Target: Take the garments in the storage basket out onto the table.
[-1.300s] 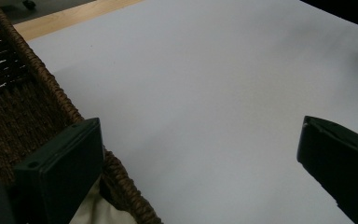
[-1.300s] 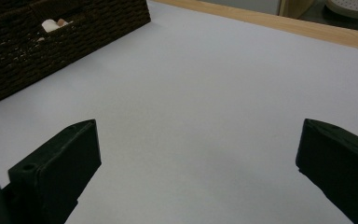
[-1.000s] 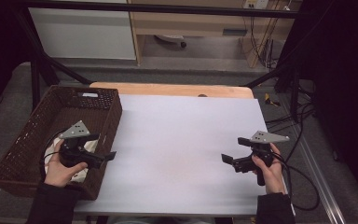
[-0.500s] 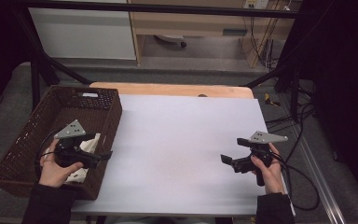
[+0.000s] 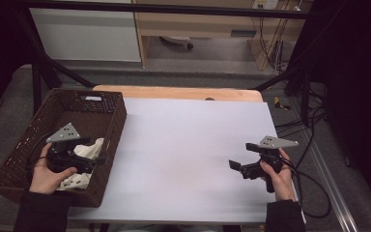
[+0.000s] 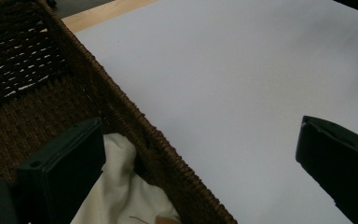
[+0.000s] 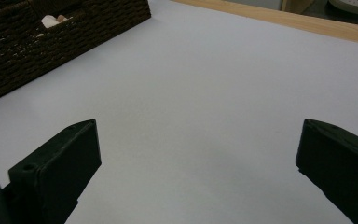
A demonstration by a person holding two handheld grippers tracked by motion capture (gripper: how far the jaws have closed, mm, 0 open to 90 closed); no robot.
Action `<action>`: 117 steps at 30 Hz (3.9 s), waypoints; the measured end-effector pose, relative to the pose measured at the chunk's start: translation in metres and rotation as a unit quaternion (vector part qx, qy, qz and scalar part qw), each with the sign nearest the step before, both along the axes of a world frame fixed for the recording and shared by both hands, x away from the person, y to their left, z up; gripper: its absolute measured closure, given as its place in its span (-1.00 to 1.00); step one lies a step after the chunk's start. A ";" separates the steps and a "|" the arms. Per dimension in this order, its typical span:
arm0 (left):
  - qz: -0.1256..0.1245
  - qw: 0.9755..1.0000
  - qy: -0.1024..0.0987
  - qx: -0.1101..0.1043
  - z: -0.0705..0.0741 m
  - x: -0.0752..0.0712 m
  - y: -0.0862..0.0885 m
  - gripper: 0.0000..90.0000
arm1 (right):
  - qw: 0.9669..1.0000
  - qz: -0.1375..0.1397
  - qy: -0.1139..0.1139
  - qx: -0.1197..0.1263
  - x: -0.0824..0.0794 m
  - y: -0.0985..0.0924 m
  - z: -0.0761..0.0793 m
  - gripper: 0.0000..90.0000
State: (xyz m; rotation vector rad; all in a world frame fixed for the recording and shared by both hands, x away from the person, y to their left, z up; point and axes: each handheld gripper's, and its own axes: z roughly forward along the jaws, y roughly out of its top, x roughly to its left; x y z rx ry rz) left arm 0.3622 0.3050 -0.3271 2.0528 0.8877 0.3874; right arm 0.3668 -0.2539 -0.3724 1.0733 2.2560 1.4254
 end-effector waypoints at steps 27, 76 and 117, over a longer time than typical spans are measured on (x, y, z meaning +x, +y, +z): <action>0.078 0.995 0.033 0.049 -0.021 0.016 0.043 -0.95 | 1.000 0.002 0.001 -0.003 0.001 0.001 -0.001 -0.99; 0.117 0.965 0.142 0.185 -0.077 0.037 0.043 -0.58 | 1.000 0.000 0.006 -0.005 0.002 0.001 -0.004 -0.99; 0.066 0.957 0.185 0.215 -0.082 0.035 0.034 0.88 | 1.000 -0.002 0.011 -0.011 0.003 0.001 -0.006 -0.99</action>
